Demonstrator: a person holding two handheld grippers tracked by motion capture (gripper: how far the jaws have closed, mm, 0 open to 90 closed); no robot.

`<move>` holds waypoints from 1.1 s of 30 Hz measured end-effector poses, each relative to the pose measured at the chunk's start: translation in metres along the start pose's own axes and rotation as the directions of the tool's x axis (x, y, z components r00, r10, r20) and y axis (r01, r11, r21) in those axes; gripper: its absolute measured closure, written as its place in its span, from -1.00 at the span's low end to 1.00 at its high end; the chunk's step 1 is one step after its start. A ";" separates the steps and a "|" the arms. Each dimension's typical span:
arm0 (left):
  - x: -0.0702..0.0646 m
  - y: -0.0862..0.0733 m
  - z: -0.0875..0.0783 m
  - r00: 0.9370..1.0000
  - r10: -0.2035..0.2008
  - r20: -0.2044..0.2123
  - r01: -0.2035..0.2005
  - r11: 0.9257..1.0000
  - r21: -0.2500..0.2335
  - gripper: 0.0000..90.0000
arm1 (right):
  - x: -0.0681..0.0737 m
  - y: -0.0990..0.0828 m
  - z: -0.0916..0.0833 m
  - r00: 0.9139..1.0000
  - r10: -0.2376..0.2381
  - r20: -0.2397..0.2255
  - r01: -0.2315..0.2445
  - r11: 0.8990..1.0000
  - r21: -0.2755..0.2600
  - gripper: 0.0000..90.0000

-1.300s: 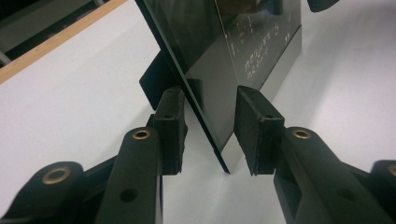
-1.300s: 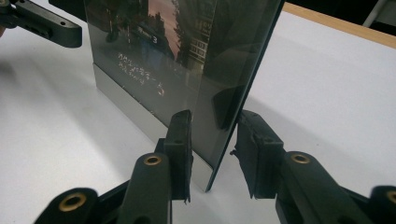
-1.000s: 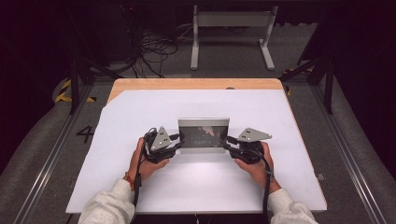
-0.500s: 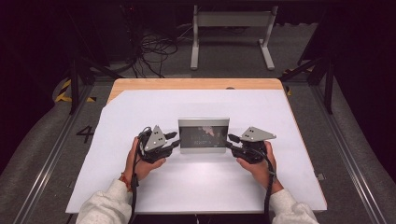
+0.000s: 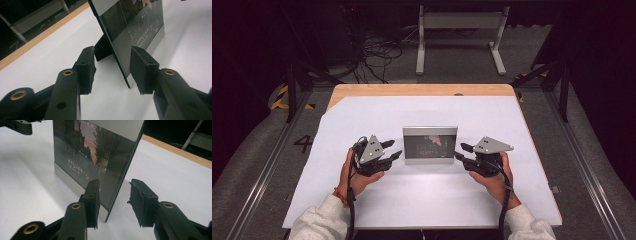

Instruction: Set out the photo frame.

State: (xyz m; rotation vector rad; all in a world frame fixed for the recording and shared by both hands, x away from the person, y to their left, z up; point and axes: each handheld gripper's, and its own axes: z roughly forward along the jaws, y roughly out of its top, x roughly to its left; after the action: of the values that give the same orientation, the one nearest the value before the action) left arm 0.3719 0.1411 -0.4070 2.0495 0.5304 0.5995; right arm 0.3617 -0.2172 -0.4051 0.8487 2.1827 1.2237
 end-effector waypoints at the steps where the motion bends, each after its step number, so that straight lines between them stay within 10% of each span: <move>1: 0.000 0.000 -0.001 1.000 0.003 -0.002 -0.003 1.000 -0.001 0.19 | 0.000 -0.001 -0.001 1.000 -0.006 0.011 0.006 1.000 0.004 0.28; 33: -0.001 -0.018 -0.033 0.998 0.017 -0.062 -0.015 0.999 0.035 -0.22 | -0.005 -0.015 -0.026 0.998 -0.049 0.044 0.047 0.998 0.039 -0.12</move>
State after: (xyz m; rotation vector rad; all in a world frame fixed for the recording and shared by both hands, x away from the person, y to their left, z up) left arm 0.3492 0.1711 -0.4069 2.0746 0.5645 0.6706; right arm 0.3438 -0.2417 -0.4053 0.8258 2.1839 1.1329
